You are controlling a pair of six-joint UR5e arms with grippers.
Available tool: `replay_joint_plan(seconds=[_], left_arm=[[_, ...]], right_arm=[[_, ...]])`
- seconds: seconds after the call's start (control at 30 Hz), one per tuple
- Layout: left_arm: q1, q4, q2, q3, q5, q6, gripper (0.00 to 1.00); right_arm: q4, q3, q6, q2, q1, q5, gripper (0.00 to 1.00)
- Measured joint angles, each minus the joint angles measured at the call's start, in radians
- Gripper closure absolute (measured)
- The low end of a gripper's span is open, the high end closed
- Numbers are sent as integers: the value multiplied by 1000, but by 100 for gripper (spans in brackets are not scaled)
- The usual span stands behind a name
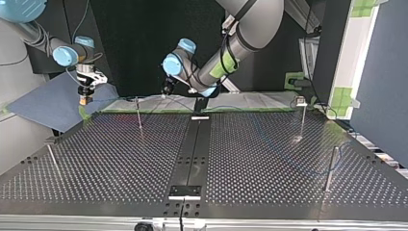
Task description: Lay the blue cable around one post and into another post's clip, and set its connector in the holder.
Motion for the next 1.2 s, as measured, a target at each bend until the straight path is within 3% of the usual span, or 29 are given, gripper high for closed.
replay_joint_plan(seconds=[0.2, 0.33, 0.43, 0.9, 1.2], left_arm=[[-7, -13, 0, -19, -1, 19, 100], [-14, -15, 0, -35, -2, 29, 100], [-18, -15, 0, -39, -3, 33, 100], [-6, -11, 0, -40, 25, 21, 100], [2, -9, -1, -39, 31, 9, 100]], right_arm=[[30, 2, -31, 0, -1, 19, 100], [50, 9, -66, 0, 0, 32, 100], [54, 12, -78, 0, 0, 32, 100], [48, 7, -80, -3, -7, 9, 100], [53, -3, -71, -3, -5, 5, 100]])
